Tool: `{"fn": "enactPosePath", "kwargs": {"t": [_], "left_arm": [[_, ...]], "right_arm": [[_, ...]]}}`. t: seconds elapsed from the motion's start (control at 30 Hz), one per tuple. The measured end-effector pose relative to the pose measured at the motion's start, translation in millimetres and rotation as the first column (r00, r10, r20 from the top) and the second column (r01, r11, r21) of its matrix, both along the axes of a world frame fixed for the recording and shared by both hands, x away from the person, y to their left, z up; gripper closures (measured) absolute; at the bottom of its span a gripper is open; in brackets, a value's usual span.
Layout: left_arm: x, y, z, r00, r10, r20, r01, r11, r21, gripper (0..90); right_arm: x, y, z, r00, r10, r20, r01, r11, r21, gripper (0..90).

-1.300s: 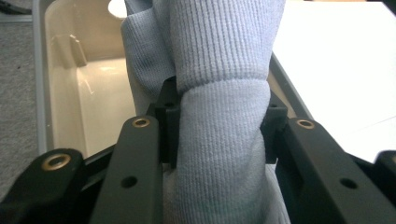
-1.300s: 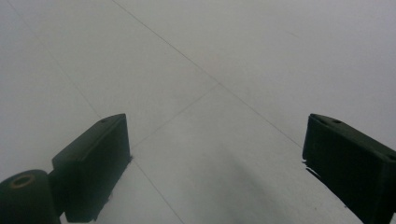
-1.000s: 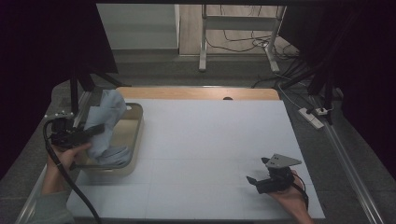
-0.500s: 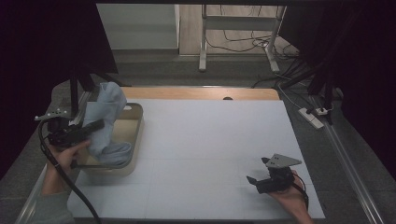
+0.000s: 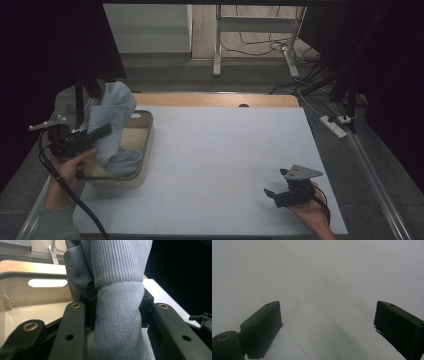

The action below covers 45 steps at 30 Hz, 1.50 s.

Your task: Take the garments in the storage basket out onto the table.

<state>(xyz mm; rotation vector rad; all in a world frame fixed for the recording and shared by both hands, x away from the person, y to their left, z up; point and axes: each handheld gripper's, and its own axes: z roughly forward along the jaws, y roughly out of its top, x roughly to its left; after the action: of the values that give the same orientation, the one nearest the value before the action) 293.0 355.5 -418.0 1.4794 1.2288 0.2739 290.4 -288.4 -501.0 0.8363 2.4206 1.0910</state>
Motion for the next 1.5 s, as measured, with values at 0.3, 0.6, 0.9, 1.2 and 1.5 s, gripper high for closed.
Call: {"fn": "enactPosePath", "kwargs": {"t": [0.3,0.6,0.9,1.2,1.5], "left_arm": [[-5.6,1.3,7.0,0.9984,-0.01,0.055,0.013,0.9977,-0.067,62.6],[-11.4,2.6,13.0,0.9947,0.019,0.101,-0.007,0.9926,-0.121,62.6],[-16.8,2.4,21.2,0.989,0.029,0.145,-0.006,0.9872,-0.159,62.7],[-22.4,0.7,30.6,0.9819,0.011,0.189,0.032,0.9736,-0.226,62.8],[-26.3,-6.7,39.0,0.9759,0.013,0.218,0.038,0.9731,-0.227,62.8]], "right_arm": [[0.2,0.0,0.1,1.0,0.003,-0.003,-0.003,1.0,-0.004,7.1],[0.5,0.0,0.0,1.0,0.003,-0.004,-0.003,1.0,-0.008,7.1],[0.6,0.6,-0.4,1.0,0.002,-0.004,-0.002,1.0,-0.006,7.1],[0.6,0.1,0.3,1.0,-0.002,-0.003,0.002,1.0,-0.001,7.1],[0.9,0.2,0.1,1.0,-0.002,-0.005,0.002,1.0,0.003,7.1]]}}
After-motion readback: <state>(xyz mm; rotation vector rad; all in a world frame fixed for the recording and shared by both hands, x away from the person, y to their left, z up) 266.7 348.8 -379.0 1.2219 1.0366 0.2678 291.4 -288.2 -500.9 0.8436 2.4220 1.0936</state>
